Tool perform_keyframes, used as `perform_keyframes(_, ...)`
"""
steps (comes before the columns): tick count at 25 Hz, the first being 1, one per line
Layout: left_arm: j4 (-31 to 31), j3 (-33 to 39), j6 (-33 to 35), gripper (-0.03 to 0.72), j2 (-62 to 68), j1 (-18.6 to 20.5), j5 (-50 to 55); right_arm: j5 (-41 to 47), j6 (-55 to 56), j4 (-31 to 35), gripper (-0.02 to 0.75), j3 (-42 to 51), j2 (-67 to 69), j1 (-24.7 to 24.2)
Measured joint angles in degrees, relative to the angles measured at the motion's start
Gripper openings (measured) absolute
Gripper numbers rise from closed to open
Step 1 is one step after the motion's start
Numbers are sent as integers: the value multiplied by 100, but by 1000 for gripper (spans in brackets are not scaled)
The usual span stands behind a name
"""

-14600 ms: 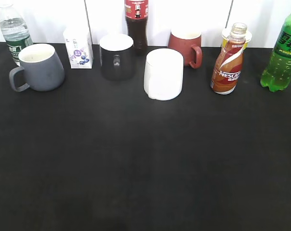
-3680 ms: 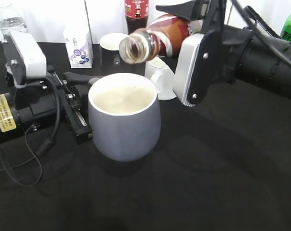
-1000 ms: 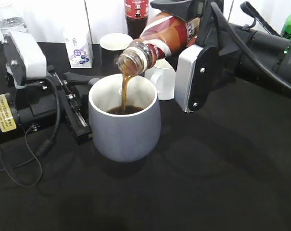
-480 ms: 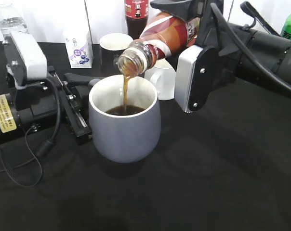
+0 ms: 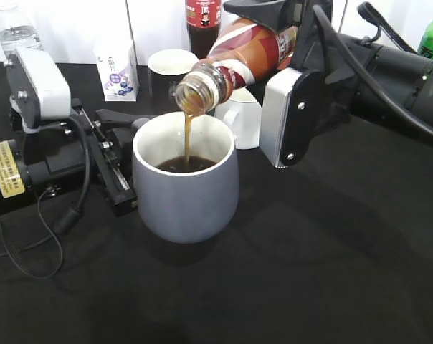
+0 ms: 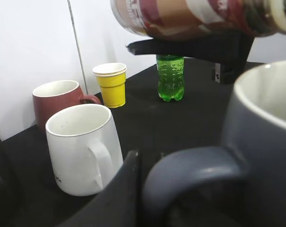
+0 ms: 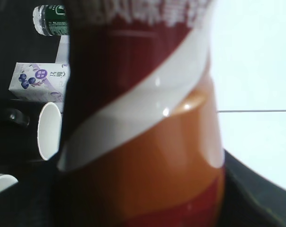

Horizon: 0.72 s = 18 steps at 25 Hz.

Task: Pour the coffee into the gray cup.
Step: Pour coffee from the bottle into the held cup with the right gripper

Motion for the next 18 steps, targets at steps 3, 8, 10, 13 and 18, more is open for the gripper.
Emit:
perform_keyframes(3, 0, 0, 0, 57, 0, 0, 1, 0, -5, -5, 527, 0, 0, 0)
perform_keyframes(8, 0, 0, 0, 57, 0, 0, 6, 0, -21, -5, 527, 0, 0, 0)
perform_keyframes(10, 0, 0, 0, 57, 0, 0, 6, 0, -42, -5, 527, 0, 0, 0)
perform_keyframes(13, 0, 0, 0, 57, 0, 0, 6, -3, -72, -5, 527, 0, 0, 0)
perform_keyframes(18, 0, 0, 0, 57, 0, 0, 6, -3, -173, -5, 527, 0, 0, 0)
